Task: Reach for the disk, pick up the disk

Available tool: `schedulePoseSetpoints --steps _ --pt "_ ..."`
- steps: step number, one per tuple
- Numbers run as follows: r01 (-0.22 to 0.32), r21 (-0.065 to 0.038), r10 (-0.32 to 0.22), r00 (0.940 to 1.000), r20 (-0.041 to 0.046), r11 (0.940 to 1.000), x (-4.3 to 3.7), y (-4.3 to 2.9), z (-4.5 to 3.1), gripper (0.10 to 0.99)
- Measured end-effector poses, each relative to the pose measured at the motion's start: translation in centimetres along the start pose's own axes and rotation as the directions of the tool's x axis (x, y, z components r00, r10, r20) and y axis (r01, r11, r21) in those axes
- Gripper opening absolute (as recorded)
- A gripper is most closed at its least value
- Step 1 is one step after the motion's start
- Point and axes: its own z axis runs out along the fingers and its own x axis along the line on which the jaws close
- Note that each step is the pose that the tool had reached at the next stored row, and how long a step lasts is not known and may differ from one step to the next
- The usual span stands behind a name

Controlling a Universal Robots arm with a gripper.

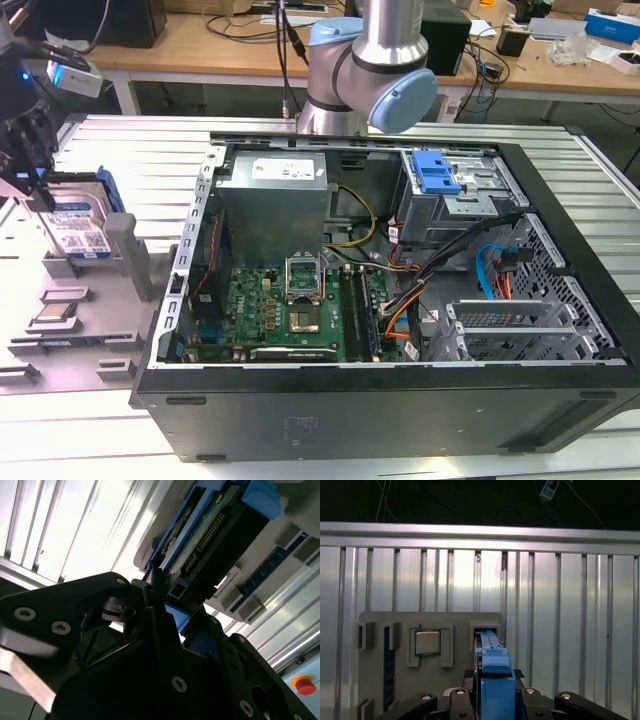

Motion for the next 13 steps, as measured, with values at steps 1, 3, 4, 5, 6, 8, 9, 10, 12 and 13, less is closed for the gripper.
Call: schedulePoseSetpoints --steps 1,3,4,5,6,8,9,10,12,13 --pt "0.000 0.000 0.000 1.0000 0.0000 1.0000 0.00 -0.01 -0.15 0.369" --pt "0.000 0.000 0.000 1.0000 0.0000 1.0000 -0.01 -0.01 -0.39 0.369" --pt "0.000 0.000 0.000 1.0000 0.0000 1.0000 -0.02 -0.02 -0.50 0.369" --pt "0.000 0.000 0.000 1.0000 0.0000 1.0000 -0.02 -0.02 -0.66 0.369" --pt "0.000 0.000 0.000 1.0000 0.0000 1.0000 -0.02 -0.03 -0.76 0.369" --pt "0.000 0.000 0.000 1.0000 0.0000 1.0000 -0.03 -0.05 -1.00 0.369" --pt "0.000 0.000 0.000 1.0000 0.0000 1.0000 -0.03 -0.05 -1.14 0.369" --pt "0.000 0.000 0.000 1.0000 0.0000 1.0000 -0.03 -0.06 -1.25 0.369" --pt "0.000 0.000 0.000 1.0000 0.0001 1.0000 -0.03 -0.07 -1.48 0.369" --pt "0.000 0.000 0.000 1.0000 0.0000 1.0000 -0.03 -0.07 -1.59 0.369"
